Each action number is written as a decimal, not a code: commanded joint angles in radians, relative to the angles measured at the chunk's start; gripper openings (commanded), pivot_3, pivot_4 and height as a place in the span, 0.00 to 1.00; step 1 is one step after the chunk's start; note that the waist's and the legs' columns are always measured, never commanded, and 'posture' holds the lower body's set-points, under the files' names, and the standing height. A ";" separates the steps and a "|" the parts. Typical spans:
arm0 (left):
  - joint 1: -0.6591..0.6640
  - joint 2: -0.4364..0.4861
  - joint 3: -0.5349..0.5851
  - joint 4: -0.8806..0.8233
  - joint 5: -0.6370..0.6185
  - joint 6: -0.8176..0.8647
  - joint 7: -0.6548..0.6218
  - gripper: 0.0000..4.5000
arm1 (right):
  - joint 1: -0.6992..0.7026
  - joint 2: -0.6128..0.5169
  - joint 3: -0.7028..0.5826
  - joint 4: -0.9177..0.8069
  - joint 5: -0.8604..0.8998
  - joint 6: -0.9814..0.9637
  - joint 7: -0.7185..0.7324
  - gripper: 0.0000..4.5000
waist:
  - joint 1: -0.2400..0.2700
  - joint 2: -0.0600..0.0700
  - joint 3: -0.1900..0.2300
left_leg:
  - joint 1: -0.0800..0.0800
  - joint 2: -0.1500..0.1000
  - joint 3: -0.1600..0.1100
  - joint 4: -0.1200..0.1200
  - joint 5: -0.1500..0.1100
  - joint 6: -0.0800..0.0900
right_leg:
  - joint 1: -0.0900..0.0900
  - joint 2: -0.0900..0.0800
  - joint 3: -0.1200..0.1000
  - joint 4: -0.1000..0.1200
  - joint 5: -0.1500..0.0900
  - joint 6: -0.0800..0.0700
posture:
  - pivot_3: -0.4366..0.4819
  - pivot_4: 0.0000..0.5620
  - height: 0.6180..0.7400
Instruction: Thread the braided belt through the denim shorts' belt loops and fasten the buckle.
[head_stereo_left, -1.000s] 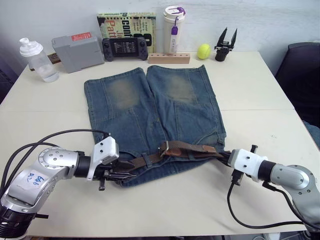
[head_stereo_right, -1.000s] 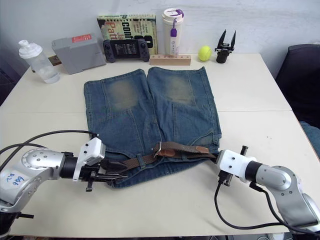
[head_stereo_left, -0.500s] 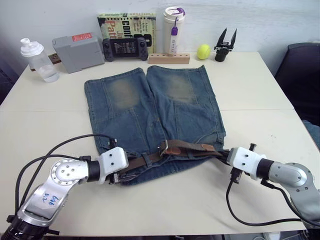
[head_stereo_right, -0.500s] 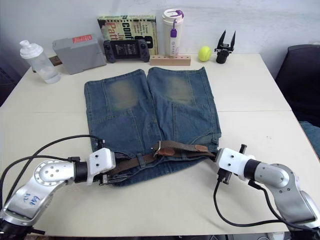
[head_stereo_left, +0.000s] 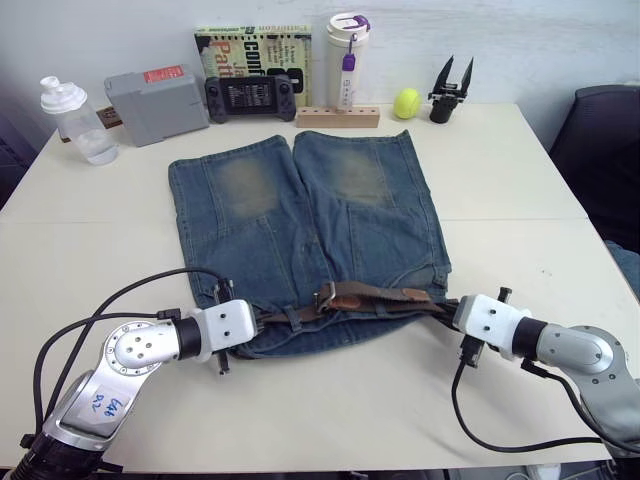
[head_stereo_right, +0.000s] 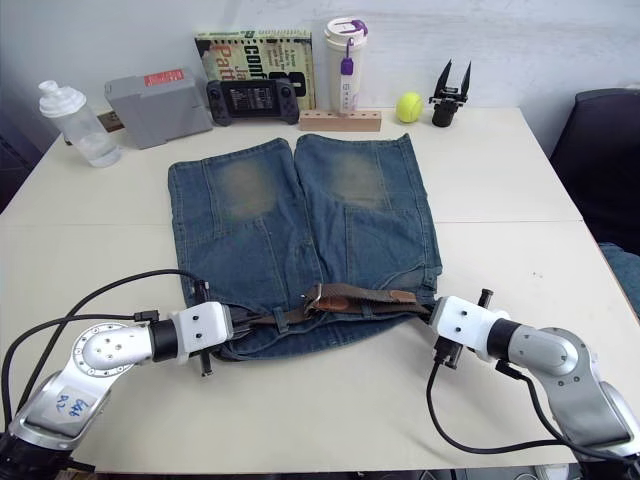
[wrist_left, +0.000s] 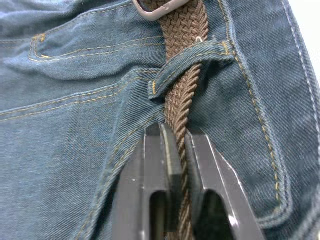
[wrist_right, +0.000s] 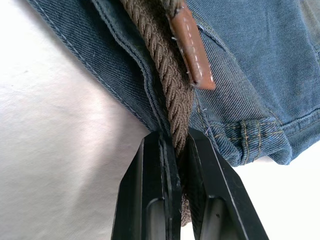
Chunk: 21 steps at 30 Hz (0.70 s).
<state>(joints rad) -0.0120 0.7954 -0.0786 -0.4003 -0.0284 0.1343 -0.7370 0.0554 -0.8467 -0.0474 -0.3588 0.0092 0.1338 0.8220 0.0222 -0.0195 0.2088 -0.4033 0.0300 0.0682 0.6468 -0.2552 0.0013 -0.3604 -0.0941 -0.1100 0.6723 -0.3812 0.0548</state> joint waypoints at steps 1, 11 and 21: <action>0.133 0.067 0.090 0.078 0.170 -0.307 0.101 0.01 | -0.006 0.000 0.003 0.018 -0.007 0.006 -0.002 0.00 | 0.000 0.000 0.000 | 0.000 0.000 0.000 0.000 0.000 0.000 | 0.000 0.000 0.000 0.000 0.000 0.000 | 0.48 0.27 0.65; 0.274 0.083 0.201 0.261 0.355 -0.466 0.314 0.01 | -0.025 -0.016 0.005 0.064 -0.029 0.032 -0.021 0.00 | -0.006 0.000 0.000 | 0.000 0.001 0.000 -0.001 -0.001 0.001 | -0.001 0.000 0.000 -0.001 0.001 -0.001 | 0.48 0.27 0.65; 0.306 0.060 0.271 0.381 0.314 -0.332 0.386 0.01 | -0.005 -0.029 -0.006 0.070 -0.039 0.053 -0.030 0.00 | -0.017 0.003 -0.002 | 0.001 0.002 0.000 -0.002 -0.001 0.000 | -0.001 0.000 0.000 0.000 0.001 -0.001 | 0.48 0.27 0.65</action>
<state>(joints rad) 0.2494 0.8455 0.0918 -0.1926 0.2701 -0.3520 -0.3554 0.0292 -0.8469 0.0056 -0.3516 0.0049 0.1337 0.8224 0.0053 -0.0166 0.2072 -0.4023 0.0316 0.0687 0.6453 -0.2564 0.0015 -0.3613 -0.0941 -0.1100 0.6722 -0.3808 0.0537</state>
